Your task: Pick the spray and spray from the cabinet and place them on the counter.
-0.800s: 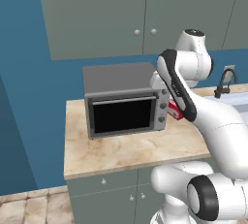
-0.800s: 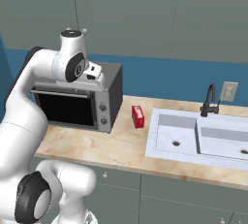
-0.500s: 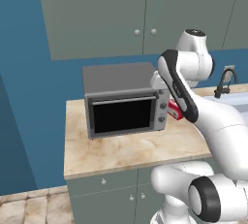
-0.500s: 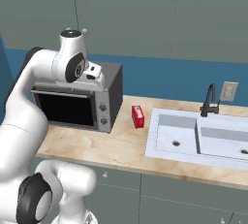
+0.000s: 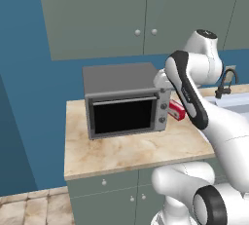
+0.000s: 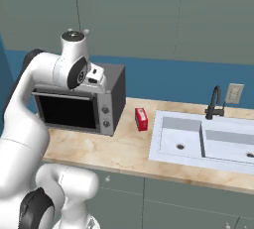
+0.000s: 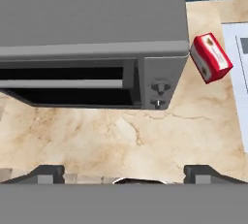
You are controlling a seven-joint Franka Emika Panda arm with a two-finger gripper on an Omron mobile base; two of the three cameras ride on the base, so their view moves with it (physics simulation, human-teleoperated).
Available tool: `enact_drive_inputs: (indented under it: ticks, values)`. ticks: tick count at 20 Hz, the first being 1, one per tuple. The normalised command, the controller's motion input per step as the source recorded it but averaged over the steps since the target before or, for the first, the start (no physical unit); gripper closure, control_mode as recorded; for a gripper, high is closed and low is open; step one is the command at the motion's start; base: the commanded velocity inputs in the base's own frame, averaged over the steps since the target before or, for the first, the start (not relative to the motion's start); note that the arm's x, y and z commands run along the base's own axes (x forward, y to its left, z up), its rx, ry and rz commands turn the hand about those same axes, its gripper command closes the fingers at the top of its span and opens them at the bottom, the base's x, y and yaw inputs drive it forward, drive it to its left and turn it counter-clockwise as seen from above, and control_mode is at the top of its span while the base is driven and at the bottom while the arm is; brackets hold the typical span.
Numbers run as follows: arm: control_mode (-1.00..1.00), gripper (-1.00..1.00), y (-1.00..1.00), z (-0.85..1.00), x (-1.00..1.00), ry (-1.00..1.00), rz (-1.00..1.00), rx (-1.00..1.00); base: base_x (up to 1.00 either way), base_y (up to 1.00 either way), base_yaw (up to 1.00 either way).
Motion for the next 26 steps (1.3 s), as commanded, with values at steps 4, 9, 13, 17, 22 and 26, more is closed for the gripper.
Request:
enact_drive_inputs:
  ticks: [4,9,13,17,22,26]
  values:
    - [-1.00,-1.00,0.00,0.16,-0.11,-0.14,0.00,0.07,0.00,0.00,0.00]
    - [-1.00,-1.00,0.00,0.26,-0.07,-0.12,0.00,0.03,0.00,0.00,0.00]
    - [-1.00,-1.00,0.00,0.31,-0.03,-0.11,0.00,0.00,0.00,0.00,0.00]
    - [-1.00,-1.00,0.00,0.32,0.00,-0.11,0.00,0.00,0.00,0.00,0.00]
    - [-1.00,-1.00,0.00,0.30,0.00,-0.15,0.01,0.00,0.00,0.00,0.00]
    - [-1.00,-1.00,0.03,0.21,0.00,-0.16,0.01,0.00,0.00,0.00,0.00]
